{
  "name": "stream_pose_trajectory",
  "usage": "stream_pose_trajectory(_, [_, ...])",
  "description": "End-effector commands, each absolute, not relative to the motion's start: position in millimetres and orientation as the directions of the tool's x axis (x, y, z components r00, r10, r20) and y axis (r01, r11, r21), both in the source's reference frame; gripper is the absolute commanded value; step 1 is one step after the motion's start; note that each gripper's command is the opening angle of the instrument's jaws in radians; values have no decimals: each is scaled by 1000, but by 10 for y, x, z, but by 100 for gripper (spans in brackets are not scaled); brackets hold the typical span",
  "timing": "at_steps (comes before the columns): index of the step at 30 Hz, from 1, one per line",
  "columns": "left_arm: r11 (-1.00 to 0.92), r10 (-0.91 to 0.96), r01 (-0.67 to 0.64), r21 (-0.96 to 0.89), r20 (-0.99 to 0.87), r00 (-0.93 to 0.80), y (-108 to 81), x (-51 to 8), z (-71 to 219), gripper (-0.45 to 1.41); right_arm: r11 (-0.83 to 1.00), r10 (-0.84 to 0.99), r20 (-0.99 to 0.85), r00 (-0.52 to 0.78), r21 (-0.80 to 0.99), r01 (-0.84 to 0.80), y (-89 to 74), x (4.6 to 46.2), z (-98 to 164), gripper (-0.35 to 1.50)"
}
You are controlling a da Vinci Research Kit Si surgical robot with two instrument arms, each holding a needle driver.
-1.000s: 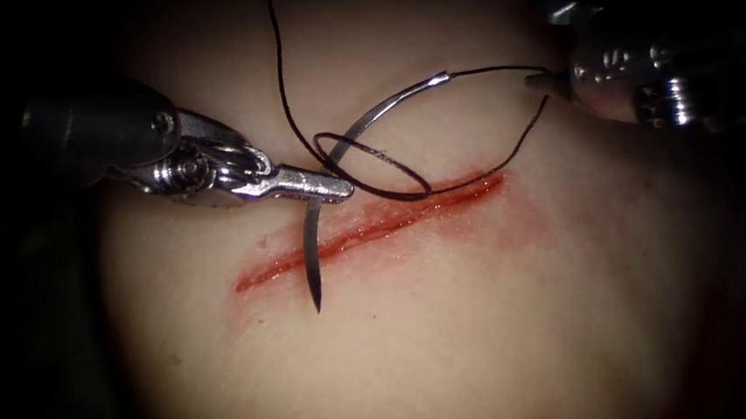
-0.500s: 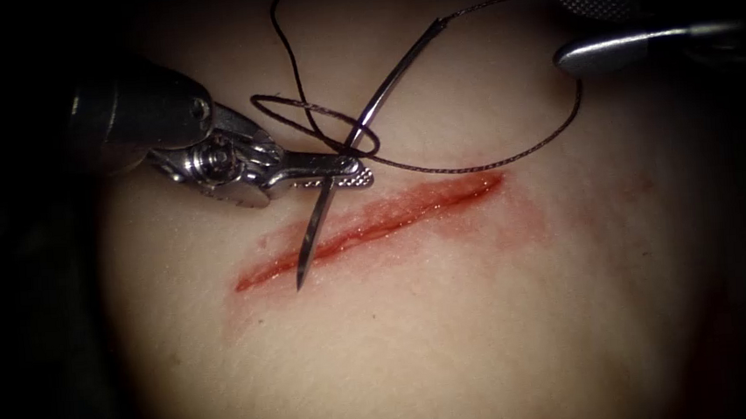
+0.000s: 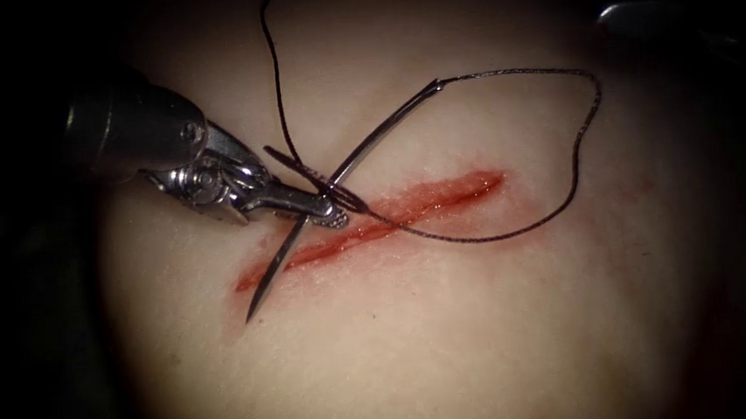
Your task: Wound Closure
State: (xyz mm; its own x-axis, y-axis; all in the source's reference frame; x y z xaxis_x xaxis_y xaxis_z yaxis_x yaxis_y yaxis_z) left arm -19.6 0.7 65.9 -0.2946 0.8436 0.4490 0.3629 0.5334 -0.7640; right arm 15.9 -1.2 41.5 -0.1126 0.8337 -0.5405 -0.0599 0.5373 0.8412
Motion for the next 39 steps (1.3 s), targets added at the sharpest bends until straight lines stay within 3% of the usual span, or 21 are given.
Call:
stream_pose_trajectory(1, [535,842,359,-765,448,-300,6,-200,665,-45,534,836,-537,-115,844,-55,-4,161,412,111])
stream_pose_trajectory(4, [541,836,350,-764,446,-319,6,-200,666,-45,527,841,-529,-115,849,-47,3,154,406,113])
stream_pose_trajectory(6, [545,832,345,-764,445,-330,6,-201,664,-45,521,845,-522,-114,852,-44,3,151,406,91])
stream_pose_trajectory(9, [552,826,337,-763,443,-349,7,-201,657,-45,547,828,-549,-113,835,-56,0,154,413,78])
stream_pose_trajectory(17, [553,820,329,-765,432,-375,14,-205,636,-45,612,781,-617,-97,787,-83,-28,183,454,84])
stream_pose_trajectory(20, [554,816,321,-768,426,-390,13,-204,635,-45,624,770,-630,-96,776,-88,-35,188,468,73])
stream_pose_trajectory(27, [548,811,305,-779,405,-422,11,-201,631,-45,646,746,-658,-100,752,-130,-43,195,498,74])
stream_pose_trajectory(32, [535,813,301,-789,384,-438,8,-203,629,-45,599,776,-619,-121,783,-168,-40,195,502,64])
stream_pose_trajectory(39, [504,846,338,-795,375,-380,15,-209,630,-45,619,766,-639,-65,762,-191,-57,211,508,84])
